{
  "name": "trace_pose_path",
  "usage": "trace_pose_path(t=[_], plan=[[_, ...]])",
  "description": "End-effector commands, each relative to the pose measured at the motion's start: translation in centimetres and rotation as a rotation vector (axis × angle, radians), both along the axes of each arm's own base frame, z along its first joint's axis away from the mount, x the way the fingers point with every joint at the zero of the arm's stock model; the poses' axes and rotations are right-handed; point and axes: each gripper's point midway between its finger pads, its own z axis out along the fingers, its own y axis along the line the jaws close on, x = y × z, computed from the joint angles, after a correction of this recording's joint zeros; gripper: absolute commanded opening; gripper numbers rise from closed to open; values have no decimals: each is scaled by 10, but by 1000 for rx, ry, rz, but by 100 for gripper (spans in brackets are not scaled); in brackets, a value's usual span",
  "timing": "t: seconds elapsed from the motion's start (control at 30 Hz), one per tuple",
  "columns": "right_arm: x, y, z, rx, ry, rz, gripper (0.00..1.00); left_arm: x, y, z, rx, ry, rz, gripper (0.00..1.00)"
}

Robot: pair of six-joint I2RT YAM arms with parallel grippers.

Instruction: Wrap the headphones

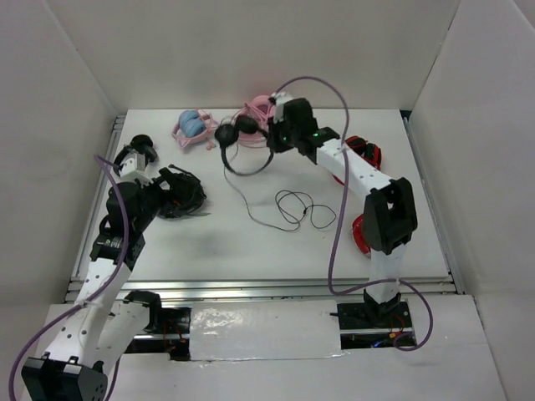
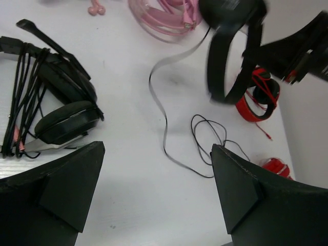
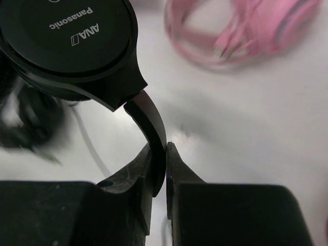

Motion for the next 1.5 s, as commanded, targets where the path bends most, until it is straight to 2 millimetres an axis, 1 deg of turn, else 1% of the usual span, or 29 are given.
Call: trace_pose_path(t=[0.0,0.03,0.07,0.1,0.13,0.17,0.2,0.23,0.27,0.4,0.43,0.53,0.57,0.67,0.7,0.73,0.77,0.8,0.83,0.93,1.0,1.1,1.13,1.2,1.27,1.3,1.33,1.4,1.47], plan=[[18,-16,158,518,-134,-313,0,1,-16,46,-74,-116,-47,99],[14,-18,163,581,-115,-364,0,2,-19,51,-84,-130,-59,99],[11,-23,149,671,-46,-479,0,2,-25,54,-99,-136,-79,99],[-2,-28,161,733,-39,-521,0,2,-36,56,-103,-139,-116,99],[-9,-31,142,784,16,-636,0,3,-43,63,-120,-166,-138,99],[-20,-40,143,813,34,-709,0,3,-54,69,-137,-192,-176,99],[-26,-43,138,830,46,-772,0,4,-60,66,-148,-189,-194,99],[-38,-41,124,824,72,-821,0,3,-64,70,-159,-204,-205,99],[-45,-52,122,864,91,-919,0,7,-71,64,-156,-186,-218,99],[-67,-46,103,890,151,-982,0,12,-95,78,-122,-234,-273,99],[-73,-39,100,897,171,-977,0,13,-100,79,-117,-239,-277,99],[-80,-27,86,895,212,-976,0,-1,-140,91,-109,-285,-419,99],[-82,-25,84,896,223,-976,0,-2,-145,93,-106,-294,-431,99],[-89,-15,81,889,248,-947,0,5,-144,96,-83,-296,-358,99],[-91,-14,80,886,247,-941,0,12,-139,97,-59,-306,-301,99],[-93,-11,83,892,244,-927,0,12,-144,94,-38,-300,-297,99],[-94,-11,82,889,239,-929,0,14,-144,101,-23,-314,-275,99],[-96,-9,83,882,232,-924,0,22,-138,100,19,-316,-211,99],[-98,-8,82,873,234,-920,0,23,-144,101,41,-304,-203,98],[-102,-8,78,864,249,-916,0,35,-141,100,83,-283,-130,96],[-108,-7,68,865,267,-913,0,40,-141,98,77,-277,-95,93],[-113,-5,72,907,269,-875,0,49,-140,85,90,-232,-28,86],[-115,-6,73,906,265,-878,0,54,-139,81,105,-214,8,81],[-117,-11,74,904,253,-895,0,55,-140,70,119,-174,34,73],[-119,-13,72,901,236,-905,0,57,-137,69,119,-166,83,70],[-120,-13,76,916,230,-901,0,58,-138,61,141,-145,93,68],[-121,-14,75,914,229,-905,0,58,-137,63,141,-140,107,67],[-121,-17,80,920,214,-913,0,57,-135,57,152,-110,129,68],[-120,-23,83,926,191,-934,0,54,-135,52,160,-91,131,72]])
